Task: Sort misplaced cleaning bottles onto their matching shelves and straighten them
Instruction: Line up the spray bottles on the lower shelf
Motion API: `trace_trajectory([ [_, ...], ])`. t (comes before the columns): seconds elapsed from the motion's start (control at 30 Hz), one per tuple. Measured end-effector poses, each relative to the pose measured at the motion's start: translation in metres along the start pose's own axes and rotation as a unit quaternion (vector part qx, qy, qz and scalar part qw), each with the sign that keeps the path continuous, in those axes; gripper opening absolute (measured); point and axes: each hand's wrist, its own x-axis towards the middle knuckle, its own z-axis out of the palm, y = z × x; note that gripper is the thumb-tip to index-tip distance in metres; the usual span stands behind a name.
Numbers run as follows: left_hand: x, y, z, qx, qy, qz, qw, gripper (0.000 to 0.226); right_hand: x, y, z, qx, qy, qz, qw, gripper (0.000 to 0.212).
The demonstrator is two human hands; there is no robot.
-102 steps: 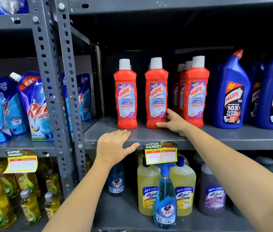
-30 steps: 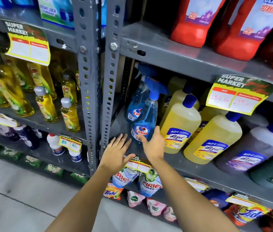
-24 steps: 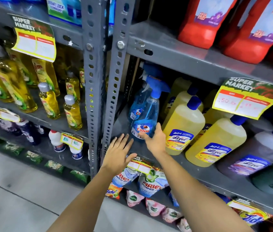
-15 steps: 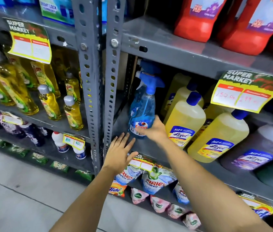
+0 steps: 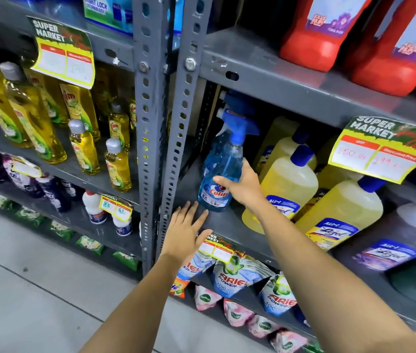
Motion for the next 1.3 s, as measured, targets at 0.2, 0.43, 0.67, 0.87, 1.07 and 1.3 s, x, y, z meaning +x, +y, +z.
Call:
trace_trajectory([
  [0.2, -0.002, 0.002, 0.0, -0.006, 0.016, -0.004, 1.0, 0.065, -0.001, -0.001, 0.004, 0.005, 0.0, -0.003, 1.0, 0.057],
  [0.43, -0.002, 0.001, 0.0, -0.006, 0.01, -0.006, 1.0, 0.066, 0.001, -0.006, 0.005, 0.026, -0.016, -0.004, 1.0, 0.054],
  [0.67, -0.002, 0.001, -0.002, -0.003, 0.008, -0.004, 1.0, 0.066, 0.003, -0.009, 0.019, -0.012, -0.006, -0.009, 1.0, 0.058],
  [0.87, -0.003, -0.003, -0.003, -0.013, 0.008, 0.009, 1.0, 0.064, 0.004, -0.012, 0.015, -0.044, -0.015, -0.007, 0.999, 0.064],
  [1.07, -0.003, -0.003, -0.003, -0.019, 0.006, 0.008, 1.0, 0.064, 0.005, -0.012, 0.015, -0.05, -0.014, -0.003, 0.999, 0.061],
  [1.3, -0.004, -0.003, 0.0, -0.014, 0.022, 0.011, 1.0, 0.062, 0.004, -0.008, 0.017, -0.05, -0.009, 0.004, 0.999, 0.064],
])
